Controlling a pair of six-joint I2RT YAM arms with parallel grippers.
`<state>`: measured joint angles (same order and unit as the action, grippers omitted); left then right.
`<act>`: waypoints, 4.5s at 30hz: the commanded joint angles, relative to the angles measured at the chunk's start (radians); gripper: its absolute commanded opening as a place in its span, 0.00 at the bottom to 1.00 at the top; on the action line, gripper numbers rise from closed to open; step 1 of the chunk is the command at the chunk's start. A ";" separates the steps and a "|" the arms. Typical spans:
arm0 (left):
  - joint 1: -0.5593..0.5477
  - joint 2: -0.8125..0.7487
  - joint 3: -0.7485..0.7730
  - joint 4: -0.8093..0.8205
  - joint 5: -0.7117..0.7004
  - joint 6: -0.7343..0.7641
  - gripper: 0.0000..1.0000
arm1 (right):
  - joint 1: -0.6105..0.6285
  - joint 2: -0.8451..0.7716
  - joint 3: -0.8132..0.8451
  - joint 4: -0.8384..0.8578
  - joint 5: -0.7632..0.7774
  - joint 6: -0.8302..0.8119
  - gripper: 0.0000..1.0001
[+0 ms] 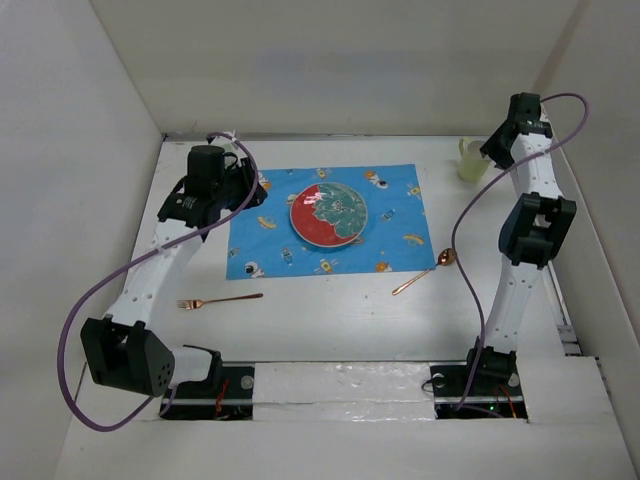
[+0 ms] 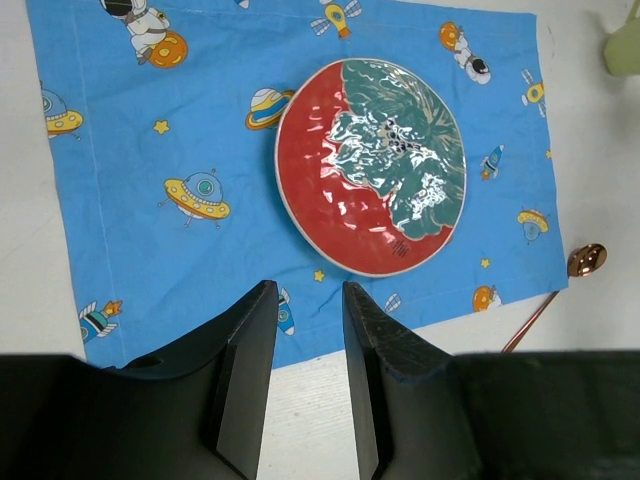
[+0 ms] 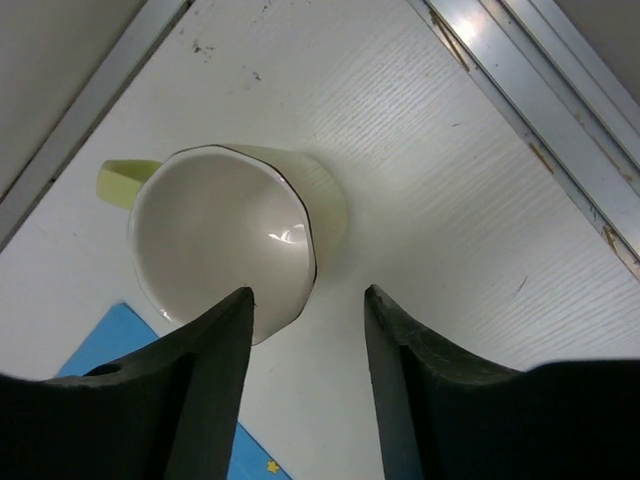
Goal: Set the dinner table for one person
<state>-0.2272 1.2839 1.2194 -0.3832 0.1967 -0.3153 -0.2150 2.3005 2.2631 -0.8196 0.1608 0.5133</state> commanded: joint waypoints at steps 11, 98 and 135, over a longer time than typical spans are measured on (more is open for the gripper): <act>0.002 0.026 0.029 0.004 0.023 0.002 0.29 | 0.035 -0.044 -0.073 0.086 0.031 0.031 0.00; -0.031 0.023 -0.078 0.070 0.127 -0.042 0.19 | 0.529 -0.882 -1.364 0.208 -0.087 0.111 0.45; -0.031 -0.031 -0.067 0.049 0.038 -0.010 0.19 | 0.431 -0.690 -1.346 0.137 -0.026 0.102 0.34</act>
<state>-0.2539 1.2922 1.1381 -0.3416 0.2481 -0.3405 0.2226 1.5707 0.8909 -0.6613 0.1307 0.6453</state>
